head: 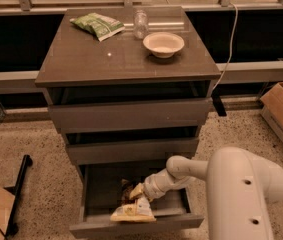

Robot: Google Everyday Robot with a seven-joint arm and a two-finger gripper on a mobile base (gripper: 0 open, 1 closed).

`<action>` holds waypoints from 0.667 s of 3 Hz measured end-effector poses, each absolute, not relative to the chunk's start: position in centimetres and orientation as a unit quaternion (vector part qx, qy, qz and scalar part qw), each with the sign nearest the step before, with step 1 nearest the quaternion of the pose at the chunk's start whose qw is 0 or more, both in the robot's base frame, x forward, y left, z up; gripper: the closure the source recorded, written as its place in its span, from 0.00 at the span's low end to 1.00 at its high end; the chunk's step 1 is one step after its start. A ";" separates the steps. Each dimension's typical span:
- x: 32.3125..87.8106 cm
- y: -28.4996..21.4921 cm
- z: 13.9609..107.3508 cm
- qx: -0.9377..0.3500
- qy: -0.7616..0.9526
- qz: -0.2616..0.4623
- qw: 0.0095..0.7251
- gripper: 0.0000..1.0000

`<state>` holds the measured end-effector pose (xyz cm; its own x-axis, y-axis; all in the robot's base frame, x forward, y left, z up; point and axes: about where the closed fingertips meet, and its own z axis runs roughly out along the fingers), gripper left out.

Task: Pick brown chip bag from bottom drawer and place on counter

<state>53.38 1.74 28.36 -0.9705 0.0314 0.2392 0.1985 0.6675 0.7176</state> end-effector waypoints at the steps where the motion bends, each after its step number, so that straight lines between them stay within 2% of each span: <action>1: 50.7 -1.1 35.7 -0.026 -0.898 -0.434 0.067 1.00; 2: 47.1 -4.1 43.2 -0.008 -0.895 -0.444 0.024 1.00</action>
Offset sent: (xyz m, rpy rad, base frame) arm -0.1171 -0.1241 0.3103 0.0405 -0.4027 0.0145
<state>47.13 -4.10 43.24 -0.9987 -0.0069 0.0501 0.0357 0.6048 0.7956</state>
